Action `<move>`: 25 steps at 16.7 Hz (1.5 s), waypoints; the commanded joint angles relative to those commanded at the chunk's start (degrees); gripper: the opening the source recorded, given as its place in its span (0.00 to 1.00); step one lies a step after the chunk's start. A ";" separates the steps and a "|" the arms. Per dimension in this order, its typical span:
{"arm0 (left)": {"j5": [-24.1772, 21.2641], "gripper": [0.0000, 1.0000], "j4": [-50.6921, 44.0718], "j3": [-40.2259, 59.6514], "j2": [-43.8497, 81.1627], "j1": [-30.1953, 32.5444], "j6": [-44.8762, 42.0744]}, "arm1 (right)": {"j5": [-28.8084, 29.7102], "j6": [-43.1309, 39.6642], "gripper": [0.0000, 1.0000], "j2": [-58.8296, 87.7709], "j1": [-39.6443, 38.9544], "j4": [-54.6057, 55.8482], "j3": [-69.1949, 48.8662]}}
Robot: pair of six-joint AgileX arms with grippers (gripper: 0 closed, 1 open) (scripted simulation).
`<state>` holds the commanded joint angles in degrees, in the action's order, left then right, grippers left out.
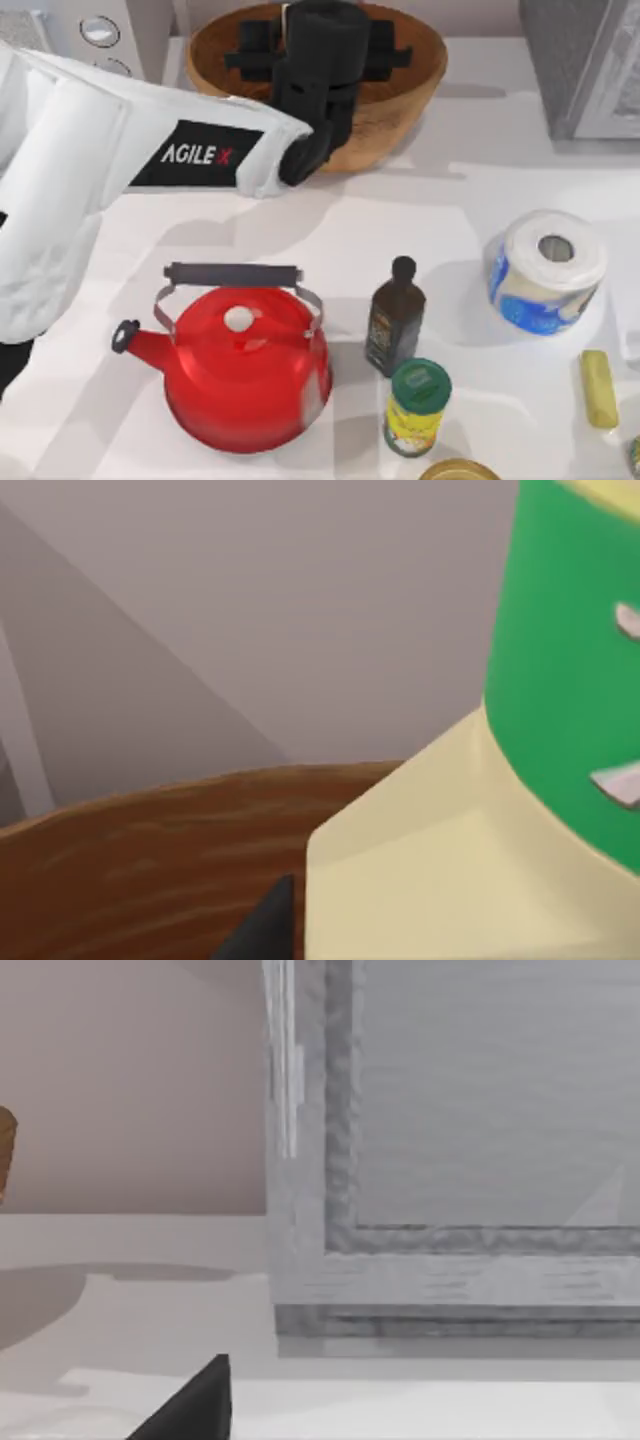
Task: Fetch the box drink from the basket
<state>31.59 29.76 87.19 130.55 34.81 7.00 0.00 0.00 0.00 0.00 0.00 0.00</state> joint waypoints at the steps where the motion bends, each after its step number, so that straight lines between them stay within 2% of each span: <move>1: 0.03 0.00 -0.70 0.67 -0.18 0.03 -0.03 | 0.00 0.00 1.00 0.00 0.00 0.00 0.00; 4: 0.21 0.00 -6.36 5.08 -1.70 0.12 -0.09 | 0.00 0.00 1.00 0.00 0.00 0.00 0.00; 10: 0.34 0.00 -25.87 17.61 -7.30 0.17 -0.05 | 0.00 0.00 1.00 0.00 0.00 0.00 0.00; 13: 0.27 0.00 -29.51 20.52 -8.94 0.13 -0.02 | 0.00 0.00 1.00 0.00 0.00 0.00 0.00; 20: -0.24 0.00 -29.46 19.15 -10.37 -0.43 -0.27 | 0.00 0.00 1.00 0.00 0.00 0.00 0.00; 25: -3.99 0.00 -29.60 6.49 -23.87 -4.54 -1.31 | 0.00 0.00 1.00 0.00 0.00 0.00 0.00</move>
<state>27.61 0.16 93.68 106.68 30.26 5.69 0.00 0.00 0.00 0.00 0.00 0.00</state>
